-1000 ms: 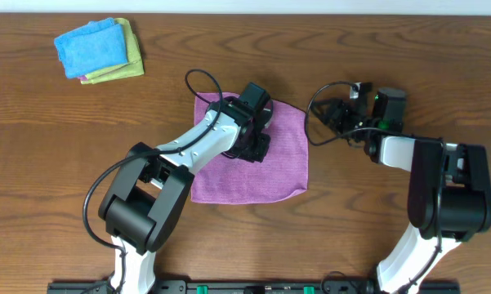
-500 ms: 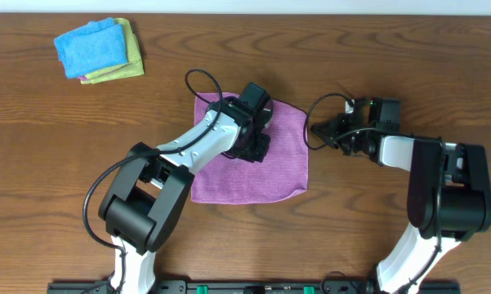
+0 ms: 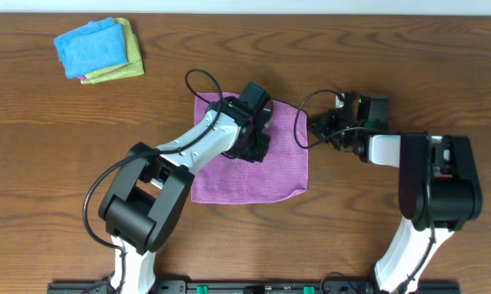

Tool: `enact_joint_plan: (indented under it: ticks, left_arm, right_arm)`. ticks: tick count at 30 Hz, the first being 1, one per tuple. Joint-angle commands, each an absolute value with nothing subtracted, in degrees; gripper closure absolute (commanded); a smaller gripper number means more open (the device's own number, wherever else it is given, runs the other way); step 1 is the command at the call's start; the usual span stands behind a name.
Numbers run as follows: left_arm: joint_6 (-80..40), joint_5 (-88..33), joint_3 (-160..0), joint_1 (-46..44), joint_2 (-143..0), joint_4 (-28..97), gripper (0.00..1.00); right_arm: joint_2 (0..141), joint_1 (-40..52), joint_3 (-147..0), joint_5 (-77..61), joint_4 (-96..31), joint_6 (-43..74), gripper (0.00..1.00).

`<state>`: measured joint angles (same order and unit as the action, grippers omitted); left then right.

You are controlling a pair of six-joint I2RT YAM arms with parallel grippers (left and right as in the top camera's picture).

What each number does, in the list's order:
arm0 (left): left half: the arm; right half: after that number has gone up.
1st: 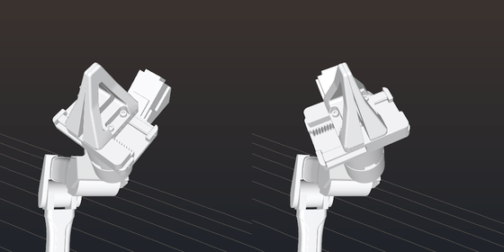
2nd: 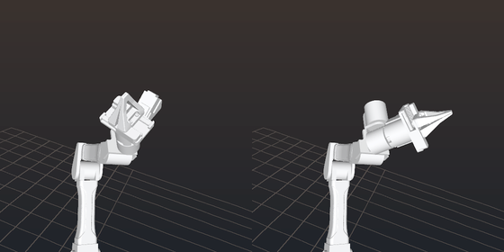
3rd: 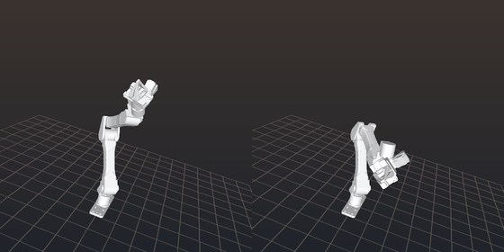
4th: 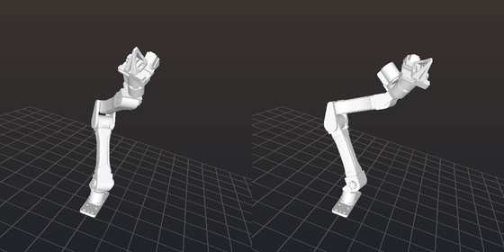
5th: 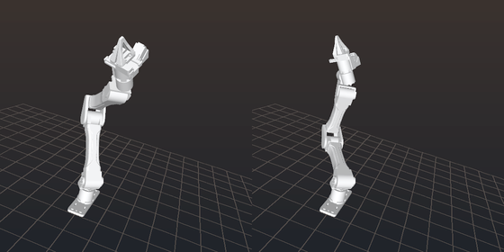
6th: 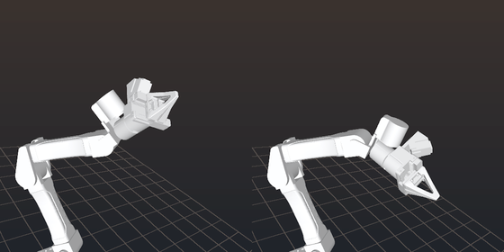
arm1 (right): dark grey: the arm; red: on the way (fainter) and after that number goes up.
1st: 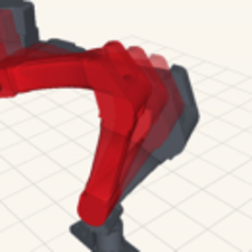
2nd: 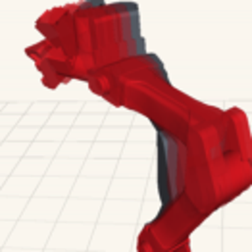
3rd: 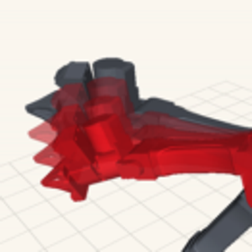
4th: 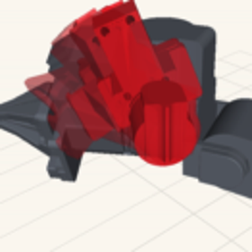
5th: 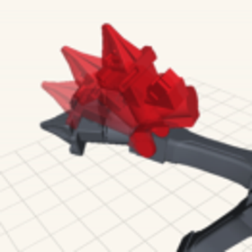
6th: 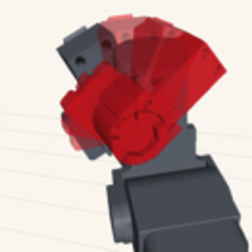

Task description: Fold the cloth

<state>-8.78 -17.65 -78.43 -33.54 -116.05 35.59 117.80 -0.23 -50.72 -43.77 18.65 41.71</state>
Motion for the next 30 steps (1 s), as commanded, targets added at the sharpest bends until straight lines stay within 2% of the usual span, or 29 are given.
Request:
enact_joint_plan:
  ticks: [1,16,17,18,19,20,22,30]
  left_arm:
    - [-8.3,-17.4,-78.0,-33.8,-114.7,35.8,0.94]
    - [-8.3,-17.4,-78.0,-33.8,-114.7,36.1,0.94]
    - [-8.3,-17.4,-78.0,-33.8,-114.7,36.0,0.94]
    - [-8.3,-17.4,-78.0,-33.8,-114.7,36.0,0.94]
    - [-8.3,-17.4,-78.0,-33.8,-114.7,36.0,0.94]
    - [-8.3,-17.4,-78.0,-33.8,-114.7,36.0,0.94]
    - [-8.3,-17.4,-78.0,-33.8,-114.7,36.0,0.94]
    - [-8.3,-17.4,-78.0,-33.8,-114.7,36.0,0.94]
  right_arm:
    - [120.8,0.3,-50.4,-40.3,20.2,43.9,0.99]
    - [126.8,1.5,-51.2,-40.3,42.1,50.2,0.98]
    - [126.8,1.5,-51.7,-40.2,43.8,50.2,0.89]
    - [126.8,1.5,-52.4,-40.2,44.8,50.9,0.65]
    - [126.8,1.5,-53.2,-40.1,45.6,52.0,0.25]
    - [126.8,1.5,-54.0,-40.1,45.9,52.8,0.12]
    - [126.8,1.5,-55.7,-40.1,46.2,53.2,0.02]
    - [126.8,1.5,-62.1,-40.6,46.5,53.1,0.02]
